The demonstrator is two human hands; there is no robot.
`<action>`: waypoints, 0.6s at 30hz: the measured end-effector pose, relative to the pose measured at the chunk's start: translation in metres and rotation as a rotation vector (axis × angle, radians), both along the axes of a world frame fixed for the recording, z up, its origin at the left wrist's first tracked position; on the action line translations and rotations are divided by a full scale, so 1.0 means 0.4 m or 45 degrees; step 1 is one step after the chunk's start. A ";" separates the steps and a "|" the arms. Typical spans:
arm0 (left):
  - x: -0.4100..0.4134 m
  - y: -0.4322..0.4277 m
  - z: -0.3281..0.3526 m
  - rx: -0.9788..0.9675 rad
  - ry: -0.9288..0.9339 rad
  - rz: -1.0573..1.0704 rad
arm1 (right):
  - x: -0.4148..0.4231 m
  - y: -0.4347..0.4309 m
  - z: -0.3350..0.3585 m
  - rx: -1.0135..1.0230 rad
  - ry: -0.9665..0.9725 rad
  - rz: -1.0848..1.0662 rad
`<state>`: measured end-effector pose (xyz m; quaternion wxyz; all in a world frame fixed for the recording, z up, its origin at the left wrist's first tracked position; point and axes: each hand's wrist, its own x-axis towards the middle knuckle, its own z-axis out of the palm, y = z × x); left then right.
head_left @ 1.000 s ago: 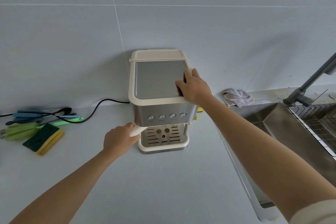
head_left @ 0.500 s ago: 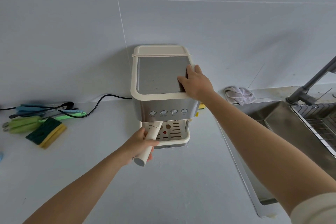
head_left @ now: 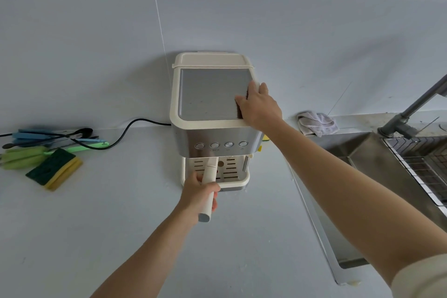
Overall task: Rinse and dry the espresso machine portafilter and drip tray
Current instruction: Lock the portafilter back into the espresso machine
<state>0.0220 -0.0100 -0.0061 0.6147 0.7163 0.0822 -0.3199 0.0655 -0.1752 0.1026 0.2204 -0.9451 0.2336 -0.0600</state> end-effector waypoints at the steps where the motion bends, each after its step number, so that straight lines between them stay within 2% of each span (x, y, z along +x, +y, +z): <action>1: -0.003 -0.005 -0.002 0.000 -0.001 0.027 | 0.000 0.000 0.000 0.005 -0.001 -0.003; 9: -0.021 -0.035 -0.011 0.052 -0.082 0.103 | -0.001 0.001 -0.004 0.017 -0.013 -0.012; 18: -0.017 -0.033 -0.004 0.037 -0.094 0.006 | -0.009 0.006 0.004 0.054 -0.036 0.016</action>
